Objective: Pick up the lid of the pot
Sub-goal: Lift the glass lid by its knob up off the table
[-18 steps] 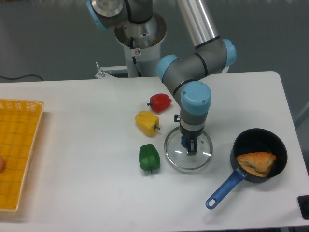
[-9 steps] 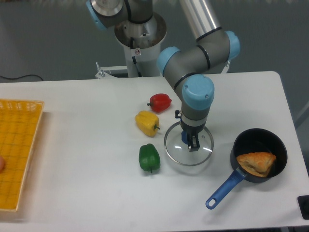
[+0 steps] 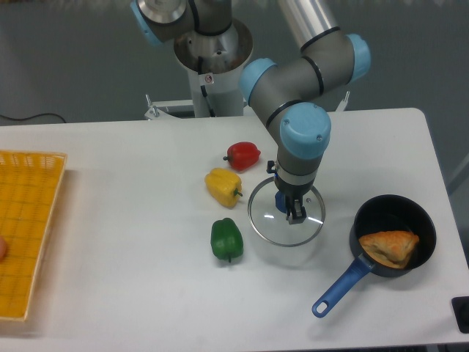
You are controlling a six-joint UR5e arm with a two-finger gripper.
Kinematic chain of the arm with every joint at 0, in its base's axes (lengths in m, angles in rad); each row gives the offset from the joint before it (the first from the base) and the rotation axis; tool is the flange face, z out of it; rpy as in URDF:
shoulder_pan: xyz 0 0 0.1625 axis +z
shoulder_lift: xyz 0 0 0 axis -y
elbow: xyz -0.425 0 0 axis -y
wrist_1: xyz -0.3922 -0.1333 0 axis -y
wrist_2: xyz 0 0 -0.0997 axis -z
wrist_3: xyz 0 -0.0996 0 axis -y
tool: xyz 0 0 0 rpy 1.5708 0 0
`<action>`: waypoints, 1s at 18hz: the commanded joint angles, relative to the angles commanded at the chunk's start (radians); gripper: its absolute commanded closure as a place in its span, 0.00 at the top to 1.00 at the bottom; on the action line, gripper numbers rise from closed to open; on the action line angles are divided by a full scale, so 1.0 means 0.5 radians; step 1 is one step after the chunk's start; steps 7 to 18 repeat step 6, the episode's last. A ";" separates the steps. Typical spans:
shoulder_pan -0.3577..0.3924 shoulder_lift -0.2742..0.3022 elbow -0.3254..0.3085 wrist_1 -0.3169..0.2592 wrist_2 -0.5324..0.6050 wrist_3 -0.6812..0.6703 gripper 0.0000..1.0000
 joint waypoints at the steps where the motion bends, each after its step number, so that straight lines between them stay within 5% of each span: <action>1: 0.000 0.012 0.003 0.000 0.000 -0.006 0.55; 18: 0.003 0.028 0.022 -0.003 0.000 -0.067 0.55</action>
